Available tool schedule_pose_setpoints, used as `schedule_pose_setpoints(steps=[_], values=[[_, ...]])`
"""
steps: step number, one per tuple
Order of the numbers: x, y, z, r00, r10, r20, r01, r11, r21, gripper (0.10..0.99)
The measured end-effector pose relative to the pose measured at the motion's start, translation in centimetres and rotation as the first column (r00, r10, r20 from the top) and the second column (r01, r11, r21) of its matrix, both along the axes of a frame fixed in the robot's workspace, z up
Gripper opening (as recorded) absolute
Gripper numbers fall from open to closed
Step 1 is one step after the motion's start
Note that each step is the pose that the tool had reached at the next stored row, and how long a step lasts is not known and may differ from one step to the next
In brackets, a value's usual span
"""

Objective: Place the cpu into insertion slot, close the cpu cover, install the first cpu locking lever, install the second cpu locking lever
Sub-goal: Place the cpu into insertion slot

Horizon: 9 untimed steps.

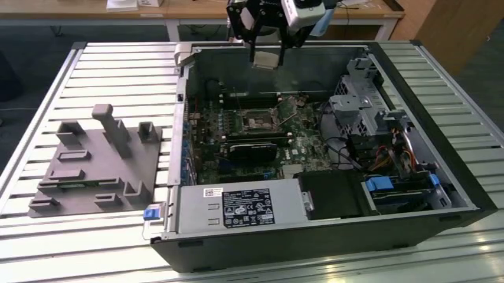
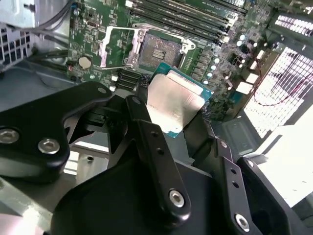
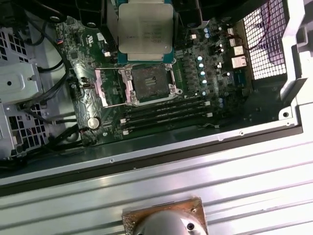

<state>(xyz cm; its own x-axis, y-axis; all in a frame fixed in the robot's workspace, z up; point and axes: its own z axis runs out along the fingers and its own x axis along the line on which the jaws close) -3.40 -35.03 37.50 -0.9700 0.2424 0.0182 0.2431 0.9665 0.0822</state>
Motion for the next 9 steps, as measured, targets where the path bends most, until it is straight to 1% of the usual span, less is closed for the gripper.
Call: schedule_pose_setpoints(steps=[4, 9], values=[[0.0, 0.0, -0.06, 0.9985, -0.054, 0.0, 0.054, 0.9985, -0.002, 0.541], [0.0, 0.0, -0.13, 0.9932, -0.117, 0.0001, 0.117, 0.9932, -0.003, 0.541]])
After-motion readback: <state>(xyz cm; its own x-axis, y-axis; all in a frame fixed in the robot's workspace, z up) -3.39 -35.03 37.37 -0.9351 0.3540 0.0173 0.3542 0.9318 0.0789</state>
